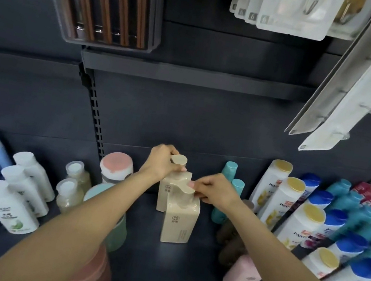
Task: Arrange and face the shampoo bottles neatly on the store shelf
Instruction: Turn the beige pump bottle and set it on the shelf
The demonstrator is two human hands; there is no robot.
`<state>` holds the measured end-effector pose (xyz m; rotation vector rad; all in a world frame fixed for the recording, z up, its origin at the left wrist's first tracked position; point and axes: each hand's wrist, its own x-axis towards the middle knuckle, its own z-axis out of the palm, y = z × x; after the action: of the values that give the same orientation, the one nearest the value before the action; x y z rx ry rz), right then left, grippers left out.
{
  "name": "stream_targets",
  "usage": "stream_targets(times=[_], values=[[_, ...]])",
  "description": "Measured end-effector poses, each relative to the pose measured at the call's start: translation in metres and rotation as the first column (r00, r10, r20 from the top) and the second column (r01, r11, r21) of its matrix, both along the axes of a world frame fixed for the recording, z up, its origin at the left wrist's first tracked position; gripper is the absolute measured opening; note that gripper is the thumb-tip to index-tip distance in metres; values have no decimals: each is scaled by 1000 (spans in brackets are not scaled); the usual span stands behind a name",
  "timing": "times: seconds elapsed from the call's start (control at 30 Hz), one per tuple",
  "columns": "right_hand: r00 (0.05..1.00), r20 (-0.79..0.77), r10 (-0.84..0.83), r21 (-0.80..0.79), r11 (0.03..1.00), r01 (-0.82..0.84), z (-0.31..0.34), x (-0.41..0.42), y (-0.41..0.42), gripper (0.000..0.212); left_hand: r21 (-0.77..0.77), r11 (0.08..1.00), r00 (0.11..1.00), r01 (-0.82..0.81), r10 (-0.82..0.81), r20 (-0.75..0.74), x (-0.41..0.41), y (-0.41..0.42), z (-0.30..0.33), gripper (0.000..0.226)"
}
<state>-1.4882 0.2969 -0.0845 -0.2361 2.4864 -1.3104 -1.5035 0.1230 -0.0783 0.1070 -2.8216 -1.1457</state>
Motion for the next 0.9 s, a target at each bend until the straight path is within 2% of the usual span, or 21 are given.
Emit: stream_targets(times=[0.1,0.17,0.3,0.53,0.67,0.9], values=[[1000,-6,-1,-16,1000,1,0,0,0,33,-55,986,987,158,-156,34,0,-10,3,57],[1000,-6,3,-27,1000,-3,-1,0,0,34,-99,976,981,193,-190,34,0,-12,3,54],[1000,1,4,-28,1000,-4,0,0,-1,33,-104,984,988,141,-147,-49,0,-7,-4,42],[1000,1,4,-11,1000,-4,3,1,-1,29,-59,993,989,105,-110,-97,-2,6,-9,42],[1000,-6,-15,2,1000,15,2,3,-1,31,-31,995,991,100,-102,-81,-7,9,-7,44],[994,-85,-63,17,998,64,-1,12,-4,31,-79,992,992,94,-100,-79,-2,5,-3,38]])
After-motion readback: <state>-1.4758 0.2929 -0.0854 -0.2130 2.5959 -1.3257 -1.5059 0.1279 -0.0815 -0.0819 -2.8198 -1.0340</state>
